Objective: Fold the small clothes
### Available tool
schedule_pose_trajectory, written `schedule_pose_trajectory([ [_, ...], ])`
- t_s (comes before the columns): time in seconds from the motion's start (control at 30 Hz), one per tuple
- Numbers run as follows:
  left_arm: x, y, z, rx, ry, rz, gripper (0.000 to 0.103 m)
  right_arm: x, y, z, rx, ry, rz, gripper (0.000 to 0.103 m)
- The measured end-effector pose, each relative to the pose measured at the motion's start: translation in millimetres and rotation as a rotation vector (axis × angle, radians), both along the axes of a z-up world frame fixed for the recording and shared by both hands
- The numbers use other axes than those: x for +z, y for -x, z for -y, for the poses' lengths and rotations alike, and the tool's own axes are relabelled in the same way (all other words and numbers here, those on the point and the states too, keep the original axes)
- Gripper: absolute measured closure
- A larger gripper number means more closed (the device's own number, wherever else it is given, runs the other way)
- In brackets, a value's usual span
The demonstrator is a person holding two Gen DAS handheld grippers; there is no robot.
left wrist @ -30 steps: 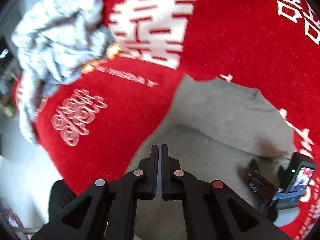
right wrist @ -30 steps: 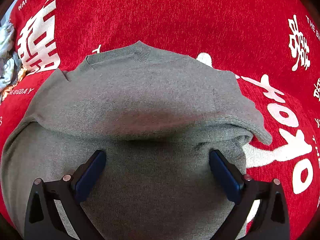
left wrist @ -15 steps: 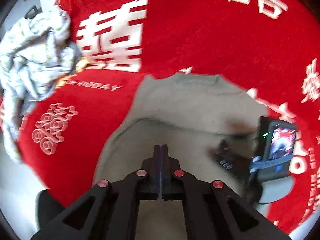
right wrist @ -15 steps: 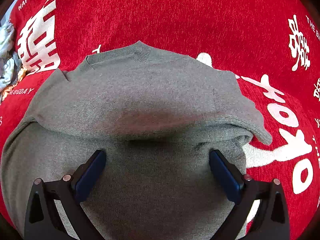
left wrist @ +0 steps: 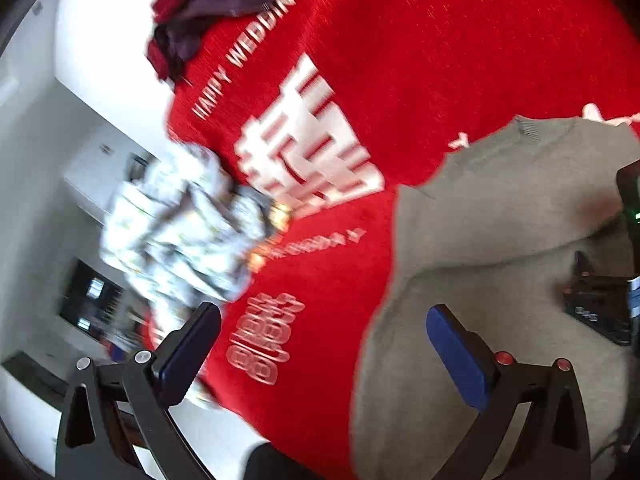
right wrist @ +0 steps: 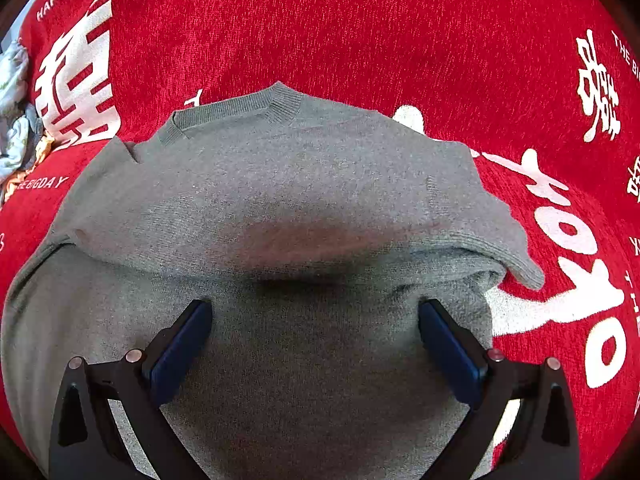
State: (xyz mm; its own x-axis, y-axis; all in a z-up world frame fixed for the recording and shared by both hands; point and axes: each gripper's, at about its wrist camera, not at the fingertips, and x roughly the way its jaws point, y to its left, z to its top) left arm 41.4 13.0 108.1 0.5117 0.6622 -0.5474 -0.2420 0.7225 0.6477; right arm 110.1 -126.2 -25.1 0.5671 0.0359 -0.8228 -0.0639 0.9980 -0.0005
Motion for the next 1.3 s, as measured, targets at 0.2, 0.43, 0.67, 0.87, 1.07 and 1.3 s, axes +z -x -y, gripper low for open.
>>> schedule_pose_trajectory([
  [0.2, -11.4, 3.7, -22.0, -0.075, 0.269, 0.022, 0.0, -0.2, 0.1, -0.3, 0.0, 0.0, 0.0, 0.0],
  [0.43, -17.4, 3.8, -65.6, -0.209, 0.6, 0.115, 0.0, -0.3, 0.1, -0.5, 0.0, 0.0, 0.0, 0.0],
  [0.67, -27.5, -19.8, -153.3, -0.153, 0.884, 0.16, 0.0, 0.1, 0.2, -0.1, 0.0, 0.0, 0.0, 0.0],
  [0.87, -34.1, -57.4, -163.4, -0.141, 0.908, 0.12, 0.0, 0.2, 0.5, -0.2, -0.002, 0.001, 0.0, 0.0],
  [1.07, -70.9, -127.5, -133.8, -0.041, 0.775, -0.042, 0.0, 0.9, -0.4, -0.1, -0.001, 0.0, 0.0, 0.0],
  [1.3, -134.4, -136.7, -177.6, 0.227, 0.481, -0.193, 0.0, 4.1, 2.6, 7.3, 0.081, -0.038, -0.026, 0.0],
])
